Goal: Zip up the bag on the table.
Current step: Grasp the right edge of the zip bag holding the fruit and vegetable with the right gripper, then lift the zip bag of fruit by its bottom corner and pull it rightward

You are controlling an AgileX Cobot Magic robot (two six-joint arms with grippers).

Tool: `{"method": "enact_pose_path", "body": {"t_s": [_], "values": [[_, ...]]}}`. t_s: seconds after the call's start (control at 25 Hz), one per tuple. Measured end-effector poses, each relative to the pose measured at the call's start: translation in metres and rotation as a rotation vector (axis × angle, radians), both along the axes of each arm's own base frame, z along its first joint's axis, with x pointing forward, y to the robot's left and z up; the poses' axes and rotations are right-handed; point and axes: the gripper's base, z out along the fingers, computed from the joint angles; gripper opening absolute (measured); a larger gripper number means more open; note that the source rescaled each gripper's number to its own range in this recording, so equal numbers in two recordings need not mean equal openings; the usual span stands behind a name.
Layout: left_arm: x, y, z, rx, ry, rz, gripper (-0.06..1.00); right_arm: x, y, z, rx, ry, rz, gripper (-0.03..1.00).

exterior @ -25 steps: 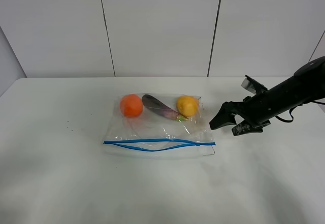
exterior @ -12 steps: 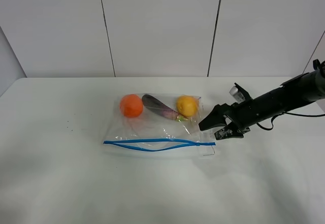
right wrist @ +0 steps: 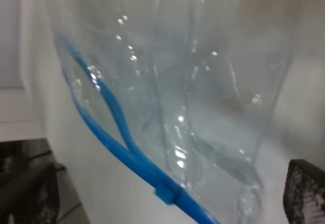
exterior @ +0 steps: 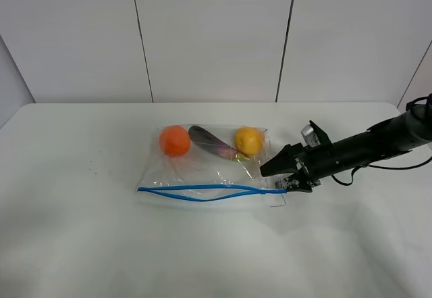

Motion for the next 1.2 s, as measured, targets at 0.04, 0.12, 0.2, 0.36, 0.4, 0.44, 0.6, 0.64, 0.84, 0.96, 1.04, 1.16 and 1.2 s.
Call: {"method": "enact_pose_path", "body": {"t_s": [0.04,0.12,0.2,0.36,0.4,0.44,0.6,0.64,0.84,0.96,1.04,1.16,1.2], "values": [[0.0,0.0,0.0,0.0,0.0,0.0,0.96,-0.0003,0.0001,-0.0015,0.008,0.005,0.0,0.9],[0.0,0.0,0.0,0.0,0.0,0.0,0.96,-0.0005,-0.0001,-0.0025,0.013,0.007,0.001,0.87],[0.0,0.0,0.0,0.0,0.0,0.0,0.96,-0.0002,0.0001,-0.0021,0.017,0.006,-0.002,0.79],[0.0,0.0,0.0,0.0,0.0,0.0,0.96,-0.0001,0.0002,-0.0019,0.02,0.004,-0.002,0.57],[0.0,0.0,0.0,0.0,0.0,0.0,0.96,-0.0001,0.0002,-0.0019,0.02,0.004,-0.002,0.49],[0.0,0.0,0.0,0.0,0.0,0.0,0.96,-0.0001,0.0002,-0.0019,0.02,0.004,-0.002,0.42],[0.0,0.0,0.0,0.0,0.0,0.0,0.96,-0.0005,0.0003,-0.0017,0.022,0.008,0.001,0.02],[0.0,0.0,0.0,0.0,0.0,0.0,0.96,-0.0007,0.0005,-0.0015,0.025,0.014,0.0,0.0],[0.0,0.0,0.0,0.0,0.0,0.0,0.96,-0.0019,0.0027,0.0026,0.08,0.078,-0.019,0.0],[0.0,0.0,0.0,0.0,0.0,0.0,0.96,-0.0015,0.0037,0.0046,0.108,0.139,-0.056,0.0],[0.0,0.0,0.0,0.0,0.0,0.0,0.96,-0.0013,0.0039,0.0051,0.116,0.182,-0.081,0.0],[0.0,0.0,0.0,0.0,0.0,0.0,0.96,-0.001,0.004,0.0054,0.123,0.244,-0.117,0.0],[0.0,0.0,0.0,0.0,0.0,0.0,0.96,-0.0004,0.0042,0.0059,0.132,0.288,-0.147,0.0]]}}
